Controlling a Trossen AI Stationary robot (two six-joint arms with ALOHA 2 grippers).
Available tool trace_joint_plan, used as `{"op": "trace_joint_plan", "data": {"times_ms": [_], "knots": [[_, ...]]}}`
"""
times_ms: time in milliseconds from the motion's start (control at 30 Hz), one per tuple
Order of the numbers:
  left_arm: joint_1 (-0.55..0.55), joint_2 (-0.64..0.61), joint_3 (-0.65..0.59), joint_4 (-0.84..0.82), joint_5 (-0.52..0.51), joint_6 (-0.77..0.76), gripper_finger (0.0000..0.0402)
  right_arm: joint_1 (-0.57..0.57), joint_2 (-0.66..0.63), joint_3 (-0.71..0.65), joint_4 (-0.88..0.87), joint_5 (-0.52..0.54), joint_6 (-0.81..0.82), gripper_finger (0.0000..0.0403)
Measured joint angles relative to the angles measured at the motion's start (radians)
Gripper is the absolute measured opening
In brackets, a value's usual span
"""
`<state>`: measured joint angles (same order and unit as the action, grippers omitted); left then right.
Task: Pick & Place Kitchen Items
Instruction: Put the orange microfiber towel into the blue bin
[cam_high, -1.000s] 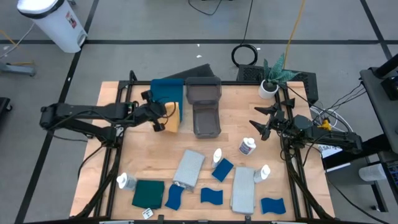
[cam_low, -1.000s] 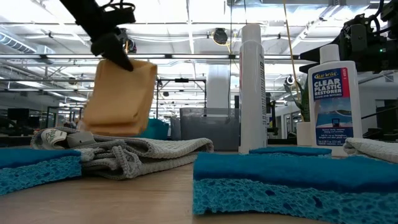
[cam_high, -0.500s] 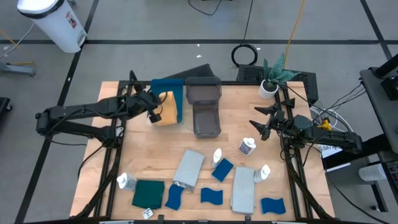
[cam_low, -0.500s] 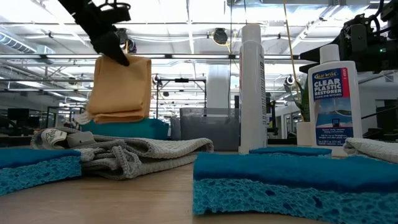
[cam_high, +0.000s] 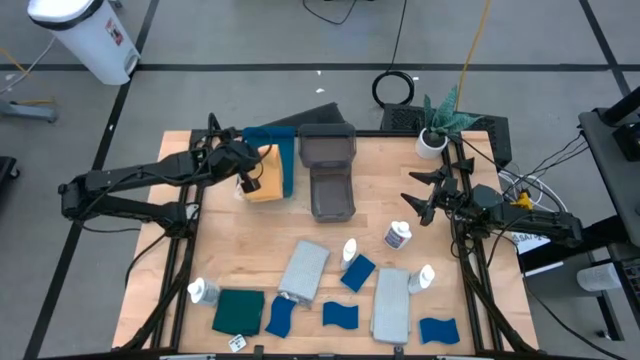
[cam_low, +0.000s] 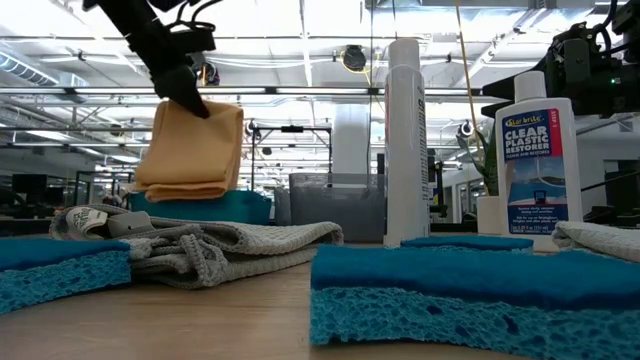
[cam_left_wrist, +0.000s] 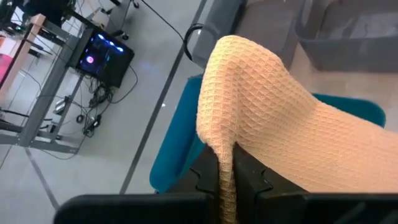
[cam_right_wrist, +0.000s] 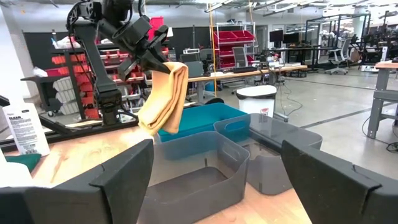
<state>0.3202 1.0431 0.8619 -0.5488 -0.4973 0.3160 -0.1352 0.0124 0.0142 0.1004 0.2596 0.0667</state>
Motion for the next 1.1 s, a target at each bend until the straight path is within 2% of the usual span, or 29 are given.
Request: {"op": "trace_joint_plan", "data": {"times_ms": [100, 233, 500, 733, 933, 1100], "knots": [[-0.002, 0.000, 0.000, 0.048, -0.008, 0.023, 0.0017, 0.000, 0.000, 0.000, 0.000, 0.000, 0.000, 0.0334], [-0.018, -0.001, 0.000, 0.136, -0.077, 0.099, 0.0033, 0.000, 0.000, 0.000, 0.000, 0.000, 0.000, 0.0334], [-0.057, -0.001, 0.000, 0.228, -0.156, 0.219, 0.0012, 0.000, 0.000, 0.000, 0.000, 0.000, 0.000, 0.0334], [-0.082, -0.001, 0.000, 0.228, -0.203, 0.212, 0.0036, 0.000, 0.000, 0.000, 0.000, 0.000, 0.000, 0.0334], [-0.096, -0.001, 0.000, 0.191, -0.176, 0.158, 0.0012, 0.000, 0.000, 0.000, 0.000, 0.000, 0.000, 0.0334], [-0.117, -0.005, 0.000, 0.169, -0.178, 0.131, 0.0023, 0.000, 0.000, 0.000, 0.000, 0.000, 0.000, 0.0334]]}}
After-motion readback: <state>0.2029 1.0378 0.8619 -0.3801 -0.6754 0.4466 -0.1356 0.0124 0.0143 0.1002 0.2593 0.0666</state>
